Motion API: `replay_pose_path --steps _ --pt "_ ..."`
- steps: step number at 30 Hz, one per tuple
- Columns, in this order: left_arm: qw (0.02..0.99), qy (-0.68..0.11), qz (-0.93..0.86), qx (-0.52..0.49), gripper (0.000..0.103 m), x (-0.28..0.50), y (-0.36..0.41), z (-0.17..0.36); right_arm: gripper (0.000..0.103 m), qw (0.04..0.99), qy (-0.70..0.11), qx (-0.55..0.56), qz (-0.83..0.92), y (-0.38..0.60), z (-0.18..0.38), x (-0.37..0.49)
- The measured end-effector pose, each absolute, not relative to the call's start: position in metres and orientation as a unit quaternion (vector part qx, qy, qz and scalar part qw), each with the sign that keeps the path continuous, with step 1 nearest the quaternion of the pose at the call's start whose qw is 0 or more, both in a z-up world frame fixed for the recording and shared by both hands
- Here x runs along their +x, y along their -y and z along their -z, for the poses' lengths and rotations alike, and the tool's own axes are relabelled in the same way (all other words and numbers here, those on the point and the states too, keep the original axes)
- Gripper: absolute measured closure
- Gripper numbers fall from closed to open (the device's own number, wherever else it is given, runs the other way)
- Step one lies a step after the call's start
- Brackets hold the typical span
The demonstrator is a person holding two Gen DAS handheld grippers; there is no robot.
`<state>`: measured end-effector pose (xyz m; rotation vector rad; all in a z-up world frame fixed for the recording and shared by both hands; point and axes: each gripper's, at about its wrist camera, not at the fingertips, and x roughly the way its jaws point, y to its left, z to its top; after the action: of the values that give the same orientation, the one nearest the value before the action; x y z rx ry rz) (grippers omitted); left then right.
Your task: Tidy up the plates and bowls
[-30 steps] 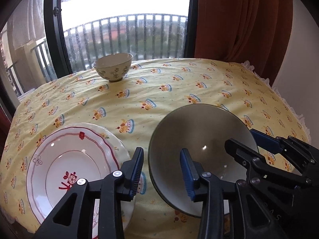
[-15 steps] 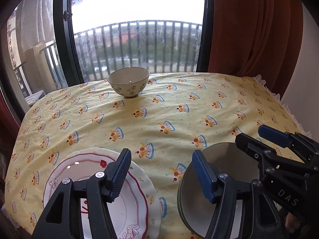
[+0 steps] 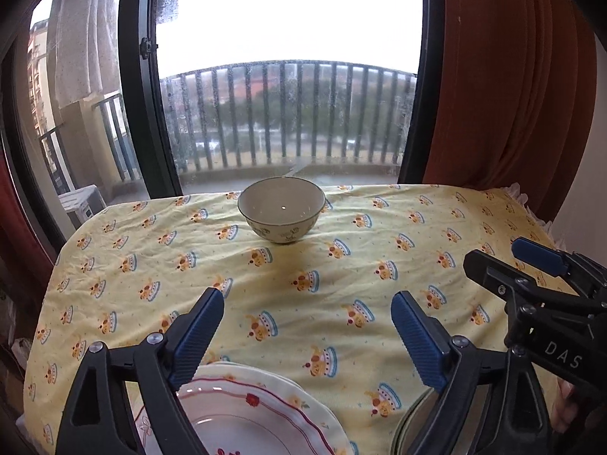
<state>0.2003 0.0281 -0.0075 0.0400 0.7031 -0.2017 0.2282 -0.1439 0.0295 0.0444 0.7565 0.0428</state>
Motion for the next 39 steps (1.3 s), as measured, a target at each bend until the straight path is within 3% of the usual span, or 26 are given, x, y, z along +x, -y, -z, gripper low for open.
replay_pose_path --steps 24,32,39 --pt "0.947 -0.320 0.007 0.003 0.000 0.336 -0.061 -0.027 0.024 0.922 -0.384 0.037 -0.021 0.120 -0.047 0.389" --pt "0.943 -0.333 -0.012 -0.004 0.001 0.381 -0.066 -0.004 0.024 0.923 -0.382 0.042 0.002 0.114 -0.021 0.440" --pt "0.937 -0.349 -0.011 0.023 0.009 0.402 -0.067 0.030 0.024 0.910 -0.413 0.049 -0.013 0.107 0.023 0.464"
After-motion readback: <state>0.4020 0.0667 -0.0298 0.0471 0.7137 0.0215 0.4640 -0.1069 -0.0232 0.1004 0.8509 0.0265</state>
